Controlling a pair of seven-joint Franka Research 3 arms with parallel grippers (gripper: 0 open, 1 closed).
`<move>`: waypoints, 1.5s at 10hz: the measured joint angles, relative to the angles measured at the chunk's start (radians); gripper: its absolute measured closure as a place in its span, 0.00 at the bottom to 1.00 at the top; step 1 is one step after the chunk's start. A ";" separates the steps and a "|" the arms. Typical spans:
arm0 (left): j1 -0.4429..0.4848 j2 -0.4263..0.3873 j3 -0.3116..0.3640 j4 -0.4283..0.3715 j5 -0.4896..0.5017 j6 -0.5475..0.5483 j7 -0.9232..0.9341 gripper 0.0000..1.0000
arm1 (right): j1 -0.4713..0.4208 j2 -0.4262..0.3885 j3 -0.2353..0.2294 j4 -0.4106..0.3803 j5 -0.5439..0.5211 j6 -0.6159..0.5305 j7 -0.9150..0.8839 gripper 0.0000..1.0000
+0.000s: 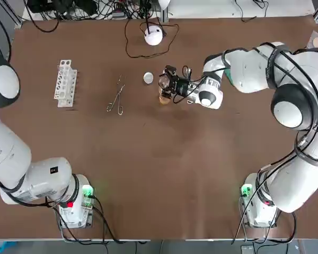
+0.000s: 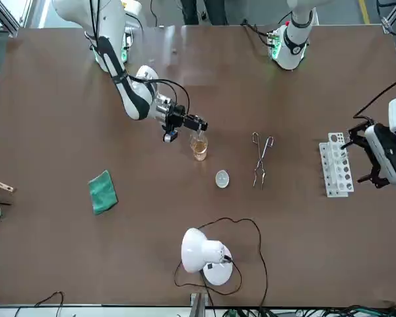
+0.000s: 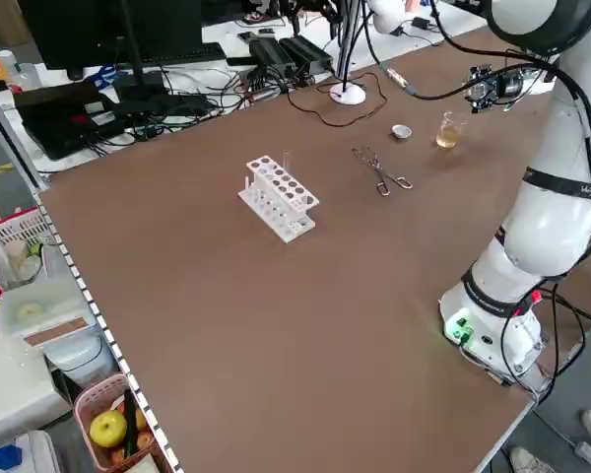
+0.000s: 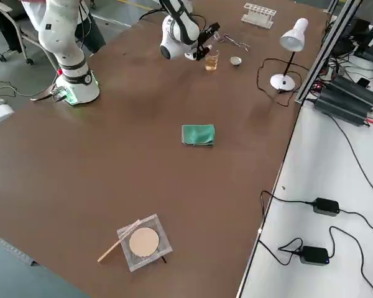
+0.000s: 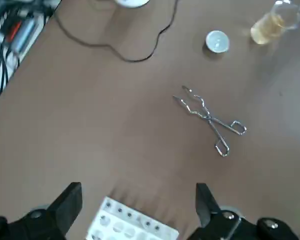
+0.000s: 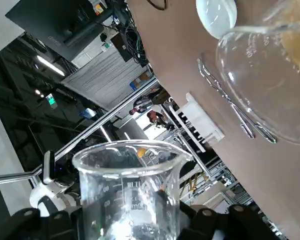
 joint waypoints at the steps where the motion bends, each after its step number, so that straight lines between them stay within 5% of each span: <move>1: -0.011 -0.002 0.000 0.000 0.013 0.003 -0.126 0.00 | 0.000 0.000 0.000 0.003 0.000 -0.001 0.016 0.61; 5: -0.086 -0.023 0.000 0.021 0.057 0.038 -0.615 0.00 | -0.001 0.000 0.000 0.003 0.000 -0.002 0.028 0.61; 8: -0.099 -0.027 0.004 0.021 0.104 0.012 -0.802 0.00 | -0.002 -0.006 -0.004 0.006 -0.026 -0.002 0.001 0.61; 11: -0.112 -0.042 0.003 0.022 0.209 -0.036 -0.867 0.00 | -0.033 -0.048 -0.009 0.006 -0.058 0.006 -0.197 0.61; 15: -0.123 -0.102 -0.003 0.023 0.227 -0.116 -1.003 0.00 | -0.057 -0.054 -0.009 0.000 -0.063 0.007 -0.627 0.61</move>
